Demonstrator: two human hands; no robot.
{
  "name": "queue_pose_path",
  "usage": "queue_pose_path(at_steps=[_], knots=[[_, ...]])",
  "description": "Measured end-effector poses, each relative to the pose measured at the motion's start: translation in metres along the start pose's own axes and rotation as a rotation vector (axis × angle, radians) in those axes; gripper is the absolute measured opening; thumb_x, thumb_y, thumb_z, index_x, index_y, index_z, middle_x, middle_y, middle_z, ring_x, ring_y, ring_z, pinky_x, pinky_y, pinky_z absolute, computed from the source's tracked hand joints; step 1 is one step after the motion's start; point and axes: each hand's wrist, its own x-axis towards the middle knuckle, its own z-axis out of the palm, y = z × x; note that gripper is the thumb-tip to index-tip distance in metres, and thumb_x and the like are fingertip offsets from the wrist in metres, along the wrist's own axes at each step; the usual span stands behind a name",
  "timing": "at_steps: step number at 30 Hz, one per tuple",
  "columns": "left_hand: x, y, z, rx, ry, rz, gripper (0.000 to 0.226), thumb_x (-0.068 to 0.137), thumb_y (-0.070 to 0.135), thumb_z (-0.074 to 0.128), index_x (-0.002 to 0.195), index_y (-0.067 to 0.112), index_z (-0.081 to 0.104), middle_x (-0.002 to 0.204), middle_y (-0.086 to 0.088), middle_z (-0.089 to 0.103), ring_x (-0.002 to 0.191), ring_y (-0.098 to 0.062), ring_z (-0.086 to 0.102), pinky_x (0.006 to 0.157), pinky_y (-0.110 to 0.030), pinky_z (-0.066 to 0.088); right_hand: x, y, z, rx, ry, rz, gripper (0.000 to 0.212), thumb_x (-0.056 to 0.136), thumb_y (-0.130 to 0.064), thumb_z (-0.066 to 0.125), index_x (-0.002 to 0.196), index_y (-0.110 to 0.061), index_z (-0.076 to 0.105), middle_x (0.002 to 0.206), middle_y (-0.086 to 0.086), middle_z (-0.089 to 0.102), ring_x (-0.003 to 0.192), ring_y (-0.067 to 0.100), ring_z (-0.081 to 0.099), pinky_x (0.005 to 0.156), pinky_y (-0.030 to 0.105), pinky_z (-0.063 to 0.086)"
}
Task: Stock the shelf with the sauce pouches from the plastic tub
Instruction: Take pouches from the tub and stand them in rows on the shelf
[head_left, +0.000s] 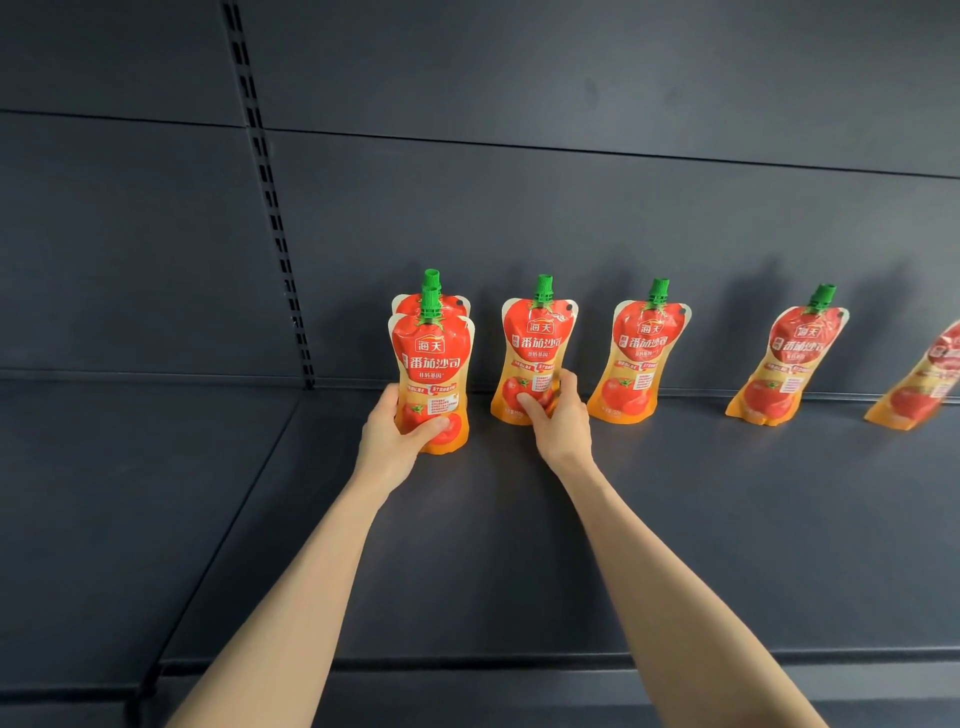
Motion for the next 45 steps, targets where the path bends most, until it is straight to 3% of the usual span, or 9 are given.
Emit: queue_pose_path(at_steps=[6, 14, 19, 23, 26, 30, 34, 43, 45], knots=[[0.000, -0.001, -0.002, 0.000, -0.020, -0.024, 0.058, 0.079, 0.028, 0.074, 0.129, 0.018, 0.046, 0.124, 0.000, 0.058, 0.111, -0.017, 0.056, 0.094, -0.040, 0.050, -0.001, -0.001, -0.002, -0.022, -0.011, -0.002, 0.058, 0.090, -0.040, 0.059, 0.137, -0.020, 0.032, 0.135, 0.003, 0.053, 0.124, 0.026, 0.049, 0.098, 0.047, 0.047], [-0.008, -0.004, -0.009, 0.019, -0.003, -0.023, 0.058, 0.077, 0.032, 0.075, 0.125, 0.020, 0.045, 0.124, 0.002, 0.057, 0.101, -0.006, 0.057, 0.078, -0.018, 0.045, -0.015, -0.007, -0.008, -0.047, 0.061, -0.005, 0.071, 0.090, -0.038, 0.061, 0.145, -0.012, 0.025, 0.146, 0.008, 0.040, 0.136, 0.026, 0.034, 0.105, 0.044, 0.038], [-0.035, -0.002, -0.020, 0.265, 0.108, 0.066, 0.055, 0.082, 0.031, 0.070, 0.129, 0.016, 0.046, 0.131, -0.003, 0.048, 0.125, -0.018, 0.041, 0.093, -0.030, 0.035, -0.045, -0.007, -0.030, -0.062, 0.124, -0.072, 0.055, 0.092, -0.032, 0.059, 0.139, -0.010, 0.038, 0.139, 0.008, 0.048, 0.127, 0.024, 0.044, 0.101, 0.040, 0.041], [-0.065, 0.025, -0.011, 0.274, 0.096, 0.248, 0.035, 0.085, 0.023, 0.066, 0.118, 0.018, 0.055, 0.116, 0.005, 0.053, 0.113, -0.014, 0.044, 0.088, -0.027, 0.037, -0.074, -0.011, -0.062, -0.016, 0.166, -0.110, 0.039, 0.093, -0.027, 0.059, 0.128, -0.011, 0.052, 0.129, 0.007, 0.057, 0.119, 0.022, 0.053, 0.099, 0.041, 0.046], [-0.088, 0.054, 0.014, 0.231, 0.005, 0.308, 0.031, 0.087, 0.022, 0.065, 0.117, 0.018, 0.057, 0.113, 0.006, 0.057, 0.105, -0.011, 0.051, 0.084, -0.022, 0.041, -0.100, -0.009, -0.096, -0.003, 0.180, -0.156, 0.029, 0.093, -0.022, 0.058, 0.120, -0.011, 0.058, 0.118, 0.004, 0.062, 0.108, 0.019, 0.057, 0.094, 0.039, 0.048], [-0.123, 0.085, 0.061, 0.202, -0.152, 0.406, 0.027, 0.088, 0.021, 0.064, 0.114, 0.020, 0.058, 0.109, 0.007, 0.063, 0.106, -0.008, 0.056, 0.092, -0.025, 0.041, -0.143, 0.012, -0.150, -0.019, 0.262, -0.138, 0.023, 0.092, -0.023, 0.060, 0.113, -0.012, 0.062, 0.109, 0.000, 0.065, 0.096, 0.011, 0.058, 0.087, 0.027, 0.048], [-0.175, 0.099, 0.124, 0.181, -0.315, 0.449, 0.025, 0.087, 0.018, 0.064, 0.111, 0.022, 0.059, 0.102, 0.011, 0.065, 0.100, 0.002, 0.057, 0.086, -0.003, 0.035, -0.204, 0.052, -0.213, -0.045, 0.336, -0.065, 0.019, 0.091, -0.022, 0.062, 0.108, -0.016, 0.065, 0.099, -0.007, 0.066, 0.093, 0.007, 0.060, 0.077, 0.006, 0.041], [-0.355, 0.094, 0.298, 0.068, -0.767, 0.342, 0.021, 0.086, 0.018, 0.065, 0.105, 0.027, 0.061, 0.093, 0.014, 0.067, 0.093, 0.006, 0.058, 0.077, -0.001, 0.039, -0.383, 0.179, -0.365, -0.120, 0.440, 0.269, 0.019, 0.093, -0.025, 0.058, 0.110, -0.019, 0.064, 0.102, -0.008, 0.068, 0.096, 0.009, 0.063, 0.084, 0.030, 0.053], [-0.395, 0.088, 0.334, 0.047, -0.878, 0.288, 0.024, 0.085, 0.014, 0.066, 0.100, 0.033, 0.061, 0.092, 0.011, 0.068, 0.088, 0.004, 0.061, 0.073, -0.004, 0.043, -0.417, 0.203, -0.396, -0.122, 0.493, 0.342, 0.018, 0.093, -0.023, 0.059, 0.108, -0.018, 0.065, 0.101, -0.008, 0.069, 0.095, 0.007, 0.064, 0.085, 0.030, 0.053]])
